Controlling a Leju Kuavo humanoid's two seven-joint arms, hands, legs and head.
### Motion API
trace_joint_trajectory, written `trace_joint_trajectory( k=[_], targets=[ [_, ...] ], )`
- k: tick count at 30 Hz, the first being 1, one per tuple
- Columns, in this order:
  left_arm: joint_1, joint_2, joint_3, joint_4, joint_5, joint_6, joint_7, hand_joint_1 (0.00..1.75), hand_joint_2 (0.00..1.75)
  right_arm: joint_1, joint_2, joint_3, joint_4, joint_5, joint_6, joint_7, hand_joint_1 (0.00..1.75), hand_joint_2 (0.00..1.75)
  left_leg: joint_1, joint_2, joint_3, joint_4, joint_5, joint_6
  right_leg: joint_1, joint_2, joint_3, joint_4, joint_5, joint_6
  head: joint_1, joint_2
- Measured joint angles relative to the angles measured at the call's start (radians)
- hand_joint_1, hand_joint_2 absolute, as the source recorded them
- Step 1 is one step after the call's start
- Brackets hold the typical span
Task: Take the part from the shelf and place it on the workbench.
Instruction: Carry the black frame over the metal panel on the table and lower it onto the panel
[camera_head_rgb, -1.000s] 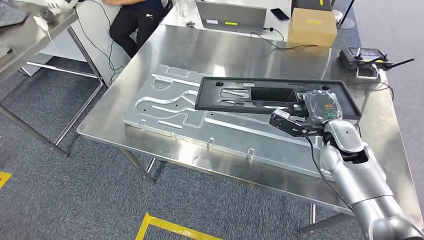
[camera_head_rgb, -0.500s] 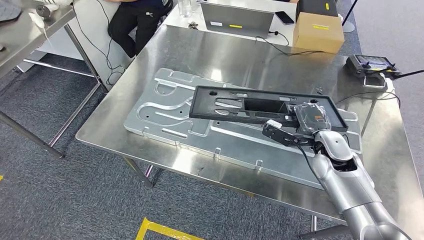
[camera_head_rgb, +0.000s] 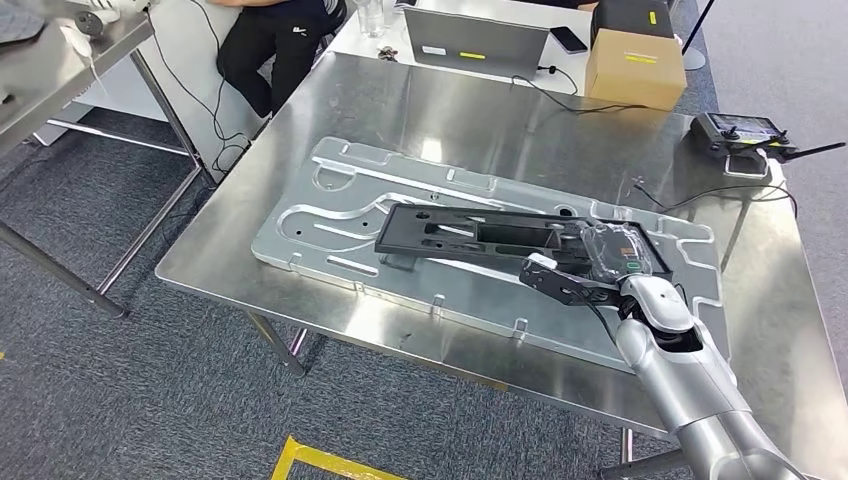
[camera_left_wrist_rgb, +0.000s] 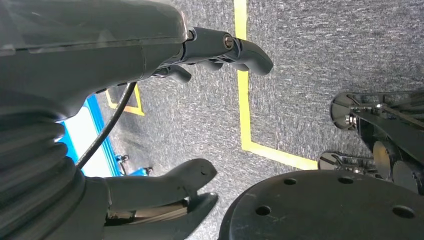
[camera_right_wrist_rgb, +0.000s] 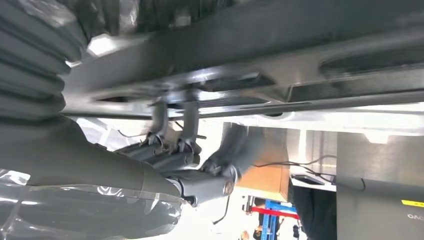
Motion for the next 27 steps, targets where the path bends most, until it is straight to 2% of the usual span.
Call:
trace_joint_trajectory(
  k=[1, 17, 24, 27],
  targets=[
    [0.0, 0.0, 0.002, 0.0, 0.0, 0.0, 0.0, 0.0, 0.0, 0.0, 0.0, 0.0, 0.001, -0.001, 0.0, 0.0, 0.0, 0.0, 0.0, 0.0, 0.001, 0.0, 0.0, 0.0, 0.0, 0.0, 0.0, 0.0, 0.0, 0.0, 0.0, 0.0],
    [-0.002, 0.0, 0.019, 0.0, -0.003, 0.003, -0.005, 0.0, 0.0, 0.001, 0.0, 0.0, -0.013, -0.024, 0.005, -0.013, 0.0, 0.0, 0.002, 0.001, 0.003, -0.001, 0.0, -0.001, 0.002, 0.0, 0.001, 0.001, 0.0, 0.0, 0.0, 0.0],
    [-0.005, -0.001, 0.026, 0.0, -0.003, 0.015, -0.01, 0.0, 0.0, 0.024, 0.0, 0.007, -0.171, -0.06, 0.007, -0.04, 0.0, 0.0, 0.002, 0.001, 0.003, -0.001, 0.0, 0.0, 0.001, 0.001, 0.001, 0.0, 0.0, 0.001, 0.0, 0.0],
    [-0.006, -0.001, 0.026, 0.0, -0.003, 0.017, -0.009, 0.0, 0.0, 0.029, 0.0, 0.013, -0.239, -0.071, 0.016, -0.042, 0.0, 0.0, 0.002, 0.003, 0.01, -0.011, 0.006, 0.013, -0.002, 0.002, 0.007, -0.01, 0.004, 0.013, 0.0, 0.0]
  ],
)
